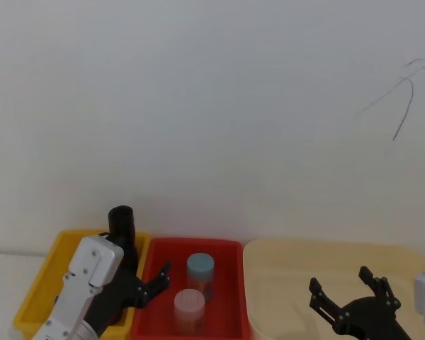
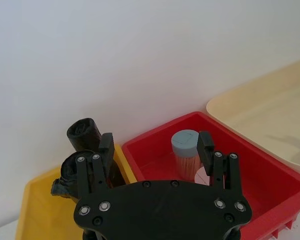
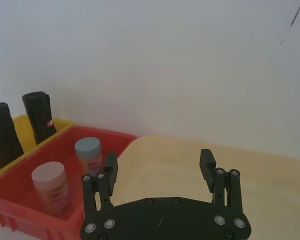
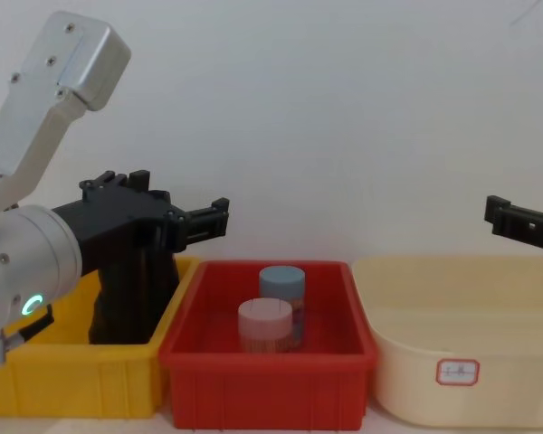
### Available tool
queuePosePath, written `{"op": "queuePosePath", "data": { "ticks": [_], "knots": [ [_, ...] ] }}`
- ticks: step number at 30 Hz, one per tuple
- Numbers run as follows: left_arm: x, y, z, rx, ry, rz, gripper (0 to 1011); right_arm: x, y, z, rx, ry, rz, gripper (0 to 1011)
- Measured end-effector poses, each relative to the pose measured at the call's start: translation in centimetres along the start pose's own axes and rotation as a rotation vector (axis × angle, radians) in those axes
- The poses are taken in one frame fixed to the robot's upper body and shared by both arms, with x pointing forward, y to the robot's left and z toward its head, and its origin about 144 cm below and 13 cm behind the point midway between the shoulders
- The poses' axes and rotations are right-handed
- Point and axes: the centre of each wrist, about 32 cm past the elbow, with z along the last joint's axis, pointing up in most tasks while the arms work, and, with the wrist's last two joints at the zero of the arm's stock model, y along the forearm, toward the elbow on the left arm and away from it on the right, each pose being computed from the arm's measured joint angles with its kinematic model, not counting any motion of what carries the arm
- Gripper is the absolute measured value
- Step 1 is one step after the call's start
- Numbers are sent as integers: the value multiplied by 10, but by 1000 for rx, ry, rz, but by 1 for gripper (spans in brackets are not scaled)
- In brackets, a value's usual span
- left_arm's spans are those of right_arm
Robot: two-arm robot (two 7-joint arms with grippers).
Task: Pick up the garbage bag with the one hand and transfer it to the other hand.
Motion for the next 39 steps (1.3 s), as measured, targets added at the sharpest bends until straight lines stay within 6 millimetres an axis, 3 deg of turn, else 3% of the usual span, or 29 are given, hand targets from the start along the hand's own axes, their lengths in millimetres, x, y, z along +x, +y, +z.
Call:
{"op": "queuePosePath", "data": {
  "ticks": [39],
  "knots": [
    [2, 1, 0, 1, -1, 1, 1001, 0, 0, 0, 0, 0, 0, 1000]
  ]
}}
